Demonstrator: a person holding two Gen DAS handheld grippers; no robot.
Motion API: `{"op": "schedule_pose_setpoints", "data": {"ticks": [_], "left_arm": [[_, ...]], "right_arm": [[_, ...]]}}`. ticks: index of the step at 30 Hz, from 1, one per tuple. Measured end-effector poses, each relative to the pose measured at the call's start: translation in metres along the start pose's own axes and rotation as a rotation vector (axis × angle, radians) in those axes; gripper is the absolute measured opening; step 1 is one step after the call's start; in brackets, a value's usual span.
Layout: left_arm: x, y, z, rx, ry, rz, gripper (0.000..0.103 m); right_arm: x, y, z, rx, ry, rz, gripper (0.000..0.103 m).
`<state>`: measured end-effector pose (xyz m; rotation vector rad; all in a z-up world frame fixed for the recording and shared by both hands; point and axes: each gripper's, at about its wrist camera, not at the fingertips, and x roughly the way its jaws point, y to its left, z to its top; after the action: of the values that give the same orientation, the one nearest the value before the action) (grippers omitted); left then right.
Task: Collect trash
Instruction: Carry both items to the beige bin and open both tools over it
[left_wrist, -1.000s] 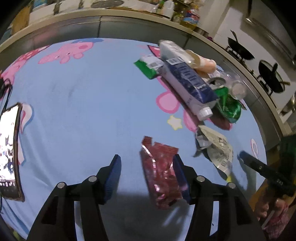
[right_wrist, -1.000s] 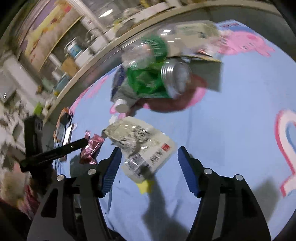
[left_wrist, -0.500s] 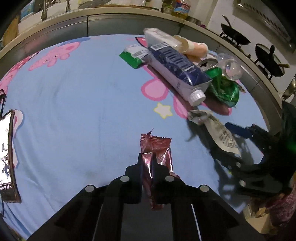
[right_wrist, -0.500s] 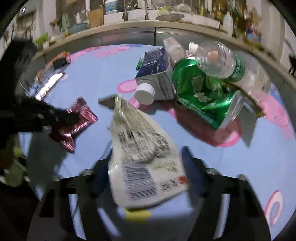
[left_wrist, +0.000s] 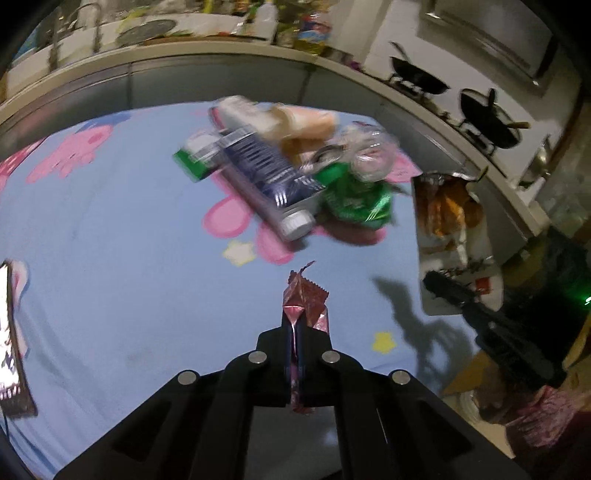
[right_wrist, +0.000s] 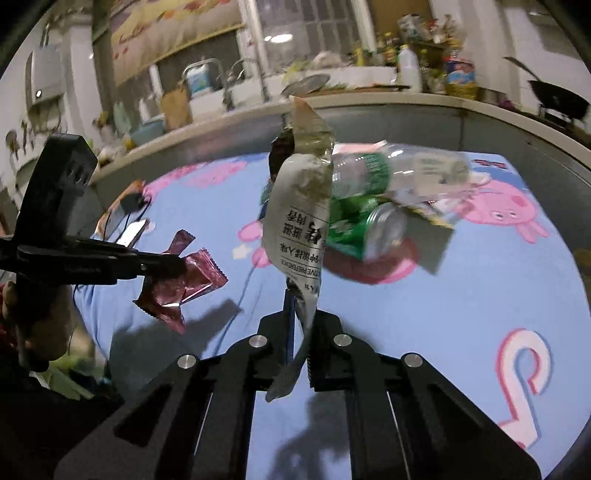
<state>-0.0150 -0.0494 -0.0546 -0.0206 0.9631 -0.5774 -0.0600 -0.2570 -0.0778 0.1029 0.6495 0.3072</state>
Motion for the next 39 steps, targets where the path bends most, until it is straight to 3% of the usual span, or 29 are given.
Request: {"op": "schedule_pose_setpoints", "data": {"ticks": [6,11,14,19,25,26,27,29,34,35,38,39], "left_arm": [[0.018,-0.076,0.049,0.173,0.006,-0.092,0.002],[0.066,-0.186,0.109,0.355,-0.005,-0.195,0.002],[0.109,-0.245,0.142,0.393,0.019,-0.263,0.002],[0.189,-0.322,0.178,0.454,0.054,-0.263,0.002],[0.265,-0.354,0.182,0.433,0.138,-0.214,0.005],[0.273,-0.353,0.180,0.428,0.147,-0.203,0.012],[0.277,-0.353,0.179,0.423,0.148,-0.195,0.027],[0.281,-0.353,0.176,0.412,0.143,-0.170,0.039],[0.257,-0.342,0.175,0.395,0.094,-0.168,0.044],[0.248,-0.340,0.177,0.389,0.075,-0.177,0.049],[0.213,-0.337,0.182,0.385,-0.003,-0.182,0.081],[0.199,-0.335,0.184,0.384,-0.035,-0.185,0.082]], "right_arm": [[-0.037,-0.066,-0.006,0.169,-0.097,-0.169,0.005],[-0.086,-0.154,-0.013,0.335,-0.182,-0.384,0.005],[-0.106,-0.213,-0.016,0.434,-0.194,-0.486,0.005],[-0.110,-0.294,-0.023,0.549,-0.145,-0.541,0.005],[-0.086,-0.347,-0.031,0.593,-0.063,-0.530,0.011],[-0.082,-0.349,-0.033,0.597,-0.051,-0.531,0.023],[-0.079,-0.353,-0.035,0.605,-0.043,-0.532,0.043],[-0.078,-0.356,-0.039,0.615,-0.064,-0.554,0.056],[-0.095,-0.350,-0.034,0.620,-0.150,-0.566,0.056],[-0.099,-0.347,-0.031,0.621,-0.173,-0.564,0.056],[-0.112,-0.332,-0.019,0.604,-0.229,-0.560,0.056],[-0.118,-0.324,-0.016,0.609,-0.256,-0.551,0.056]]}}
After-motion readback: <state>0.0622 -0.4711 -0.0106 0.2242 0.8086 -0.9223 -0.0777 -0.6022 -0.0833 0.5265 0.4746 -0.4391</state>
